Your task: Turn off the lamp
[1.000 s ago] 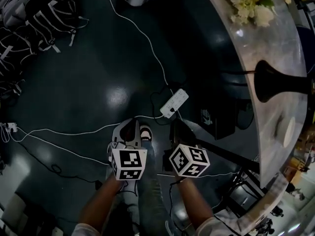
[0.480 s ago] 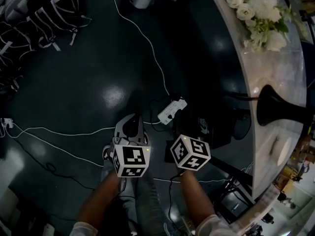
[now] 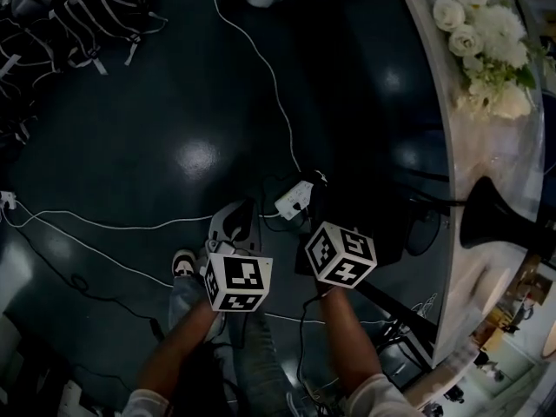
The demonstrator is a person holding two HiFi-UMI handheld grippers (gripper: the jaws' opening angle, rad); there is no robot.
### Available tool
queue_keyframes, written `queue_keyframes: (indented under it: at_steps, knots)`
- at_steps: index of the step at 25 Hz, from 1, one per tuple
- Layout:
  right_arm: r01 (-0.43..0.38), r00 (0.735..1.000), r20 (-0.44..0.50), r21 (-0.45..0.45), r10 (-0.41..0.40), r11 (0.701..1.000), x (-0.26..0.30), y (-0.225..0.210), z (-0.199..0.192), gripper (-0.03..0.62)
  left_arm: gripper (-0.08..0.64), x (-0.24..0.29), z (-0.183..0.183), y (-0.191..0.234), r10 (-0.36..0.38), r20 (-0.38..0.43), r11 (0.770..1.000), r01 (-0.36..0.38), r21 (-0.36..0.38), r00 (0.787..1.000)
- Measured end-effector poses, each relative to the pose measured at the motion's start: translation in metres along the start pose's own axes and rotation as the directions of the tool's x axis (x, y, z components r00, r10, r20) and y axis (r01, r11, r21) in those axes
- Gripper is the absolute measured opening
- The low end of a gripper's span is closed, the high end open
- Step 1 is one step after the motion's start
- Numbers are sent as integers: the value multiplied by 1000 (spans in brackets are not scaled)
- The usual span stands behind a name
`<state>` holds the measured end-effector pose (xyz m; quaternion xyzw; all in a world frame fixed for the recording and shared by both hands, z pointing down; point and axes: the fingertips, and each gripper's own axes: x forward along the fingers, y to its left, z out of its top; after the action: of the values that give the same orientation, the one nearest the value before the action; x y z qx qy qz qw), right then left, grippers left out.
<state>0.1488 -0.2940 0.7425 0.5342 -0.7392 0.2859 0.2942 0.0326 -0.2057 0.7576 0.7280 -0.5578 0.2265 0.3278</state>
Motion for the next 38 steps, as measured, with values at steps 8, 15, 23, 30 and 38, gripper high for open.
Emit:
queue_keyframes:
  at_steps: [8, 15, 23, 30, 38]
  knots:
    - [1, 1000, -17, -18, -2, 1000, 14, -6, 7, 54, -2, 12, -2, 0, 12, -10, 1000, -12, -25, 1000]
    - [-50, 998, -28, 10, 50, 999, 8, -6, 6, 26, -2, 15, 0, -7, -8, -10, 1000, 8, 23, 1000]
    - [-182, 982, -57, -2, 182, 983, -19, 4, -8, 17, -2, 2, -2, -20, -98, -21, 983, 100, 154, 995]
    - [-179, 970, -152, 85, 190, 980, -45, 22, -17, 12, 0, -11, -8, -38, -100, -18, 935, 101, 339, 995]
    - [-229, 953, -179, 108, 246, 967, -73, 54, -25, 11, 69, -36, -23, -65, -167, -17, 878, 157, 453, 986]
